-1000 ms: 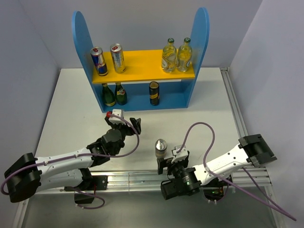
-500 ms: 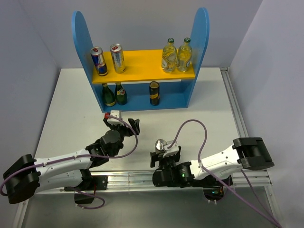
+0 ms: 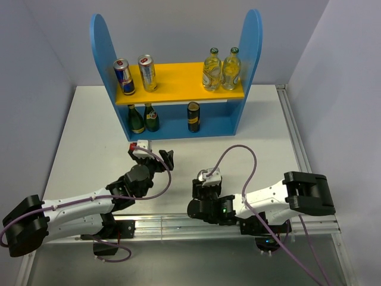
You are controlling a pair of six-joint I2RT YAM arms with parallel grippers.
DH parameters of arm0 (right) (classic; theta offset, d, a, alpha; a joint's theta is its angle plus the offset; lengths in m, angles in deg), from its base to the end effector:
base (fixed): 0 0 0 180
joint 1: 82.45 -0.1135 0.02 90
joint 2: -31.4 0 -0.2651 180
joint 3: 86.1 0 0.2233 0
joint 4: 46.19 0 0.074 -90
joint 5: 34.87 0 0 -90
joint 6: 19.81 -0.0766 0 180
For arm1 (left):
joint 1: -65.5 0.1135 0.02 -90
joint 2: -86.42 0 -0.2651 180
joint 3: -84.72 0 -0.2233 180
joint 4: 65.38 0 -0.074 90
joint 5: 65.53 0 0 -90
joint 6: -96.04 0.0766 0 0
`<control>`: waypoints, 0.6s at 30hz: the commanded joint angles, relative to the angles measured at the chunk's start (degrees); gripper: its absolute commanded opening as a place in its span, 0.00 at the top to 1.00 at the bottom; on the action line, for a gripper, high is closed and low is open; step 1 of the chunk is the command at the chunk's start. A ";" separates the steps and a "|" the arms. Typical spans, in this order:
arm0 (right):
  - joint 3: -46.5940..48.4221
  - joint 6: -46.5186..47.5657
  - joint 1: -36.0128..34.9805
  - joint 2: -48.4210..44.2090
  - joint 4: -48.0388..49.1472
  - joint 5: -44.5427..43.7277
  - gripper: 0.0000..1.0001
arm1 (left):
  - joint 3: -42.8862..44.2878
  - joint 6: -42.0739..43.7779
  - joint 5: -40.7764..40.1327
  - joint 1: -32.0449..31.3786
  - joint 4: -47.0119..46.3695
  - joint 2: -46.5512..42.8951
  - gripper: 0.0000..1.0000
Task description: Place and organize the beverage onto the shelf
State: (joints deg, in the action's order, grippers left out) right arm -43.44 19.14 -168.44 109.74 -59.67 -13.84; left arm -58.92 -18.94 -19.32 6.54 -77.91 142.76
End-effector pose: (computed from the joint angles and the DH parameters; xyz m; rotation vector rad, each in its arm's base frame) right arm 0.0863 0.2087 0.1661 -0.1008 1.8464 0.1700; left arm 0.1543 -0.1536 0.2411 -0.0718 1.6834 -0.4579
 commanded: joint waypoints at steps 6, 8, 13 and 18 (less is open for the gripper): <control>8.18 13.26 4.25 -6.00 -2.31 -5.76 1.00 | -0.65 -0.87 -0.86 -0.28 -1.85 -1.58 0.01; 4.68 24.79 9.51 -9.69 12.79 -1.72 1.00 | -0.82 -0.96 -0.68 -0.28 -1.76 -2.11 0.01; 4.57 30.30 25.74 -12.26 22.32 12.35 1.00 | -1.44 -1.13 -0.59 -0.28 -1.50 -3.60 0.01; 10.27 34.34 34.31 -4.63 26.45 18.78 1.00 | -1.44 -0.87 -0.59 -0.28 -1.68 -3.69 0.01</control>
State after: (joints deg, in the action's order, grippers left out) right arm -38.90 47.55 -137.30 101.04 -42.34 -0.25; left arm -60.19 -19.20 -19.39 6.54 -77.84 139.76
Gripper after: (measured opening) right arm 0.662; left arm 0.993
